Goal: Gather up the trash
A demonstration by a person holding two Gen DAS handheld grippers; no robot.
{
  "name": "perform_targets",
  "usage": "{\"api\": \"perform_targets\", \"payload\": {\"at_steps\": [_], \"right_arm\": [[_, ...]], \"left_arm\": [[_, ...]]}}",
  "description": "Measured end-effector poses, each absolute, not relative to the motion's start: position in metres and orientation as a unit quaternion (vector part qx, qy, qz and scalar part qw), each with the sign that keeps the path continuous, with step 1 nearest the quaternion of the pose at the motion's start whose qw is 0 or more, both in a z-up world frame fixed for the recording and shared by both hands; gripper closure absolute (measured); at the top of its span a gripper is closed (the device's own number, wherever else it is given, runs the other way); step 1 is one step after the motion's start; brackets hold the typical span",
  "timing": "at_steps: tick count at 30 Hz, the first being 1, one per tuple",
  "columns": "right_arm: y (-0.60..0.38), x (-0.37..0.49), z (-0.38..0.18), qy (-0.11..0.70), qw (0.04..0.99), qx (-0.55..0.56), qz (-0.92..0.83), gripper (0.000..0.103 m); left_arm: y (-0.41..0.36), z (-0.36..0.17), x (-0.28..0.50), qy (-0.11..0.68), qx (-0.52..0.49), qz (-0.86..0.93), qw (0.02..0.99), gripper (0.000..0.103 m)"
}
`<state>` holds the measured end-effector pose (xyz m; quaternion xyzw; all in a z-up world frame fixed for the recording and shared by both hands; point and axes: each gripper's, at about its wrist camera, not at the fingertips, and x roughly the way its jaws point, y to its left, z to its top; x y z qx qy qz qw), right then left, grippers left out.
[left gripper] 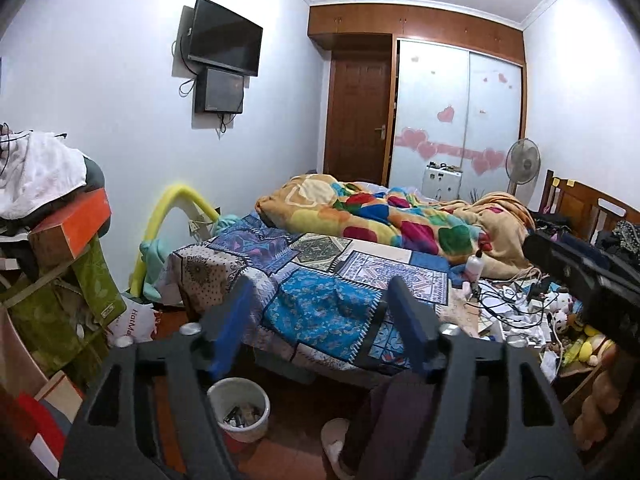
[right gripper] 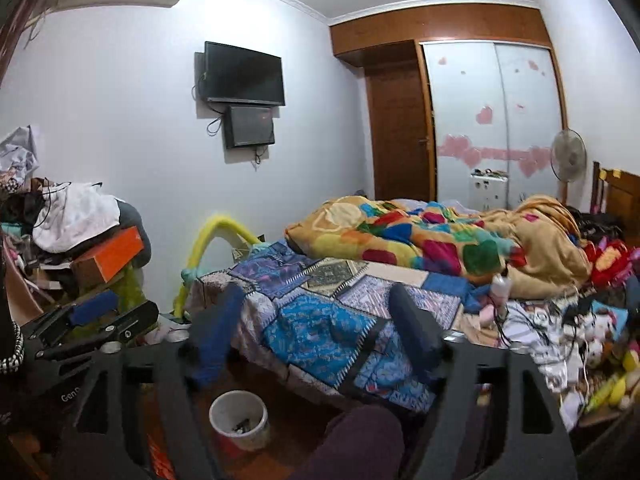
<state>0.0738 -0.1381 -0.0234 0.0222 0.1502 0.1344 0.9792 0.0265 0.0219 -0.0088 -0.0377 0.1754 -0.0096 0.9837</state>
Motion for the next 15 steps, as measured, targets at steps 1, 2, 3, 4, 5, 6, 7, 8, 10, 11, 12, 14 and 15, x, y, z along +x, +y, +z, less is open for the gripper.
{"api": "perform_targets", "payload": {"at_steps": [1, 2, 3, 4, 5, 6, 7, 8, 10, 11, 12, 14, 15], "right_arm": [[-0.139, 0.071, -0.025, 0.151, 0.980, 0.021, 0.129, 0.012], [-0.138, 0.068, -0.026, 0.151, 0.981, 0.019, 0.119, 0.006], [-0.141, 0.063, -0.027, 0.149, 0.982, 0.018, 0.112, 0.004], [-0.142, 0.060, -0.028, 0.148, 0.983, 0.017, 0.105, 0.000], [-0.142, 0.058, -0.028, 0.147, 0.984, 0.017, 0.098, 0.000], [-0.142, 0.056, -0.029, 0.146, 0.985, 0.017, 0.093, 0.000], [-0.144, 0.055, -0.029, 0.147, 0.985, 0.017, 0.087, 0.000], [-0.144, 0.057, -0.029, 0.147, 0.985, 0.017, 0.085, 0.000], [-0.145, 0.050, -0.028, 0.147, 0.986, 0.016, 0.081, 0.000], [-0.145, 0.050, -0.028, 0.145, 0.986, 0.016, 0.079, 0.000], [-0.145, 0.047, -0.029, 0.143, 0.987, 0.015, 0.077, 0.000], [-0.145, 0.047, -0.028, 0.140, 0.987, 0.013, 0.074, 0.000], [-0.144, 0.044, -0.029, 0.139, 0.987, 0.011, 0.074, 0.000]], "left_arm": [[0.022, -0.009, 0.023, 0.174, -0.039, -0.010, 0.984, 0.018], [0.022, -0.010, 0.020, 0.173, -0.039, -0.008, 0.984, 0.015], [0.022, -0.012, 0.017, 0.172, -0.038, -0.007, 0.984, 0.013], [0.022, -0.013, 0.015, 0.172, -0.039, -0.009, 0.984, 0.012], [0.021, -0.013, 0.014, 0.173, -0.039, -0.011, 0.984, 0.012], [0.021, -0.013, 0.013, 0.175, -0.038, -0.013, 0.984, 0.012], [0.020, -0.014, 0.011, 0.174, -0.037, -0.013, 0.984, 0.012], [0.021, -0.013, 0.010, 0.173, -0.036, -0.010, 0.984, 0.012], [0.019, -0.014, 0.008, 0.171, -0.035, -0.005, 0.985, 0.011], [0.020, -0.014, 0.008, 0.170, -0.035, -0.003, 0.985, 0.011], [0.019, -0.014, 0.007, 0.170, -0.034, -0.003, 0.985, 0.011], [0.019, -0.015, 0.006, 0.169, -0.032, -0.001, 0.985, 0.010], [0.019, -0.015, 0.005, 0.169, -0.030, -0.001, 0.985, 0.010]]}}
